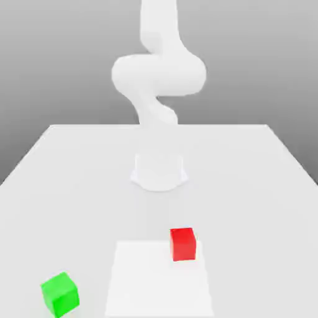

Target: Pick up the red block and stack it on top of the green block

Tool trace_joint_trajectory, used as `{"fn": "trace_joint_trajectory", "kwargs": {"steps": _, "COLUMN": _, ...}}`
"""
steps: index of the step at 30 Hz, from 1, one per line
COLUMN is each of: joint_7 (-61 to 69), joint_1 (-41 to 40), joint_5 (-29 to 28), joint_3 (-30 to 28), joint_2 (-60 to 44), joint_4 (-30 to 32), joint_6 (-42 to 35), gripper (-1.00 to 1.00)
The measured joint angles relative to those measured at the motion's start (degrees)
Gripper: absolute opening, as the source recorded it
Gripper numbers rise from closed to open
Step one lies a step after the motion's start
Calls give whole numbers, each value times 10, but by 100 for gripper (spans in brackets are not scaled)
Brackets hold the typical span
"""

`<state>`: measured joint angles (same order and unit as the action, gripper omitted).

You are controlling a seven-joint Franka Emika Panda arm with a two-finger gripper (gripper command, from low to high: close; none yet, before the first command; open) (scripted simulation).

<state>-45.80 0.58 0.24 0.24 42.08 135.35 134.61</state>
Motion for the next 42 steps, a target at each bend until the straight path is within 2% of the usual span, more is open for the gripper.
{"fn": "trace_joint_trajectory", "kwargs": {"steps": 12, "joint_7": 2, "joint_1": 28, "joint_5": 13, "joint_3": 24, "joint_2": -222, "joint_4": 202, "joint_6": 165, "gripper": 0}}
{"fn": "trace_joint_trajectory", "kwargs": {"steps": 17, "joint_7": -4, "joint_1": 39, "joint_5": 10, "joint_3": 39, "joint_2": -346, "joint_4": 292, "joint_6": 255, "gripper": 0}}
{"fn": "trace_joint_trajectory", "kwargs": {"steps": 24, "joint_7": -32, "joint_1": 58, "joint_5": -29, "joint_3": 16, "joint_2": -517, "joint_4": 291, "joint_6": 394, "gripper": 0}}
{"fn": "trace_joint_trajectory", "kwargs": {"steps": 25, "joint_7": -34, "joint_1": 61, "joint_5": -31, "joint_3": 11, "joint_2": -529, "joint_4": 290, "joint_6": 405, "gripper": -100}}
{"fn": "trace_joint_trajectory", "kwargs": {"steps": 32, "joint_7": -37, "joint_1": 61, "joint_5": -34, "joint_3": 12, "joint_2": -528, "joint_4": 290, "joint_6": 405, "gripper": -100}}
{"fn": "trace_joint_trajectory", "kwargs": {"steps": 39, "joint_7": -13, "joint_1": 62, "joint_5": -1, "joint_3": 21, "joint_2": -396, "joint_4": 309, "joint_6": 291, "gripper": -100}}
{"fn": "trace_joint_trajectory", "kwargs": {"steps": 42, "joint_7": -8, "joint_1": 28, "joint_5": 7, "joint_3": 0, "joint_2": -394, "joint_4": 272, "joint_6": 252, "gripper": -100}}
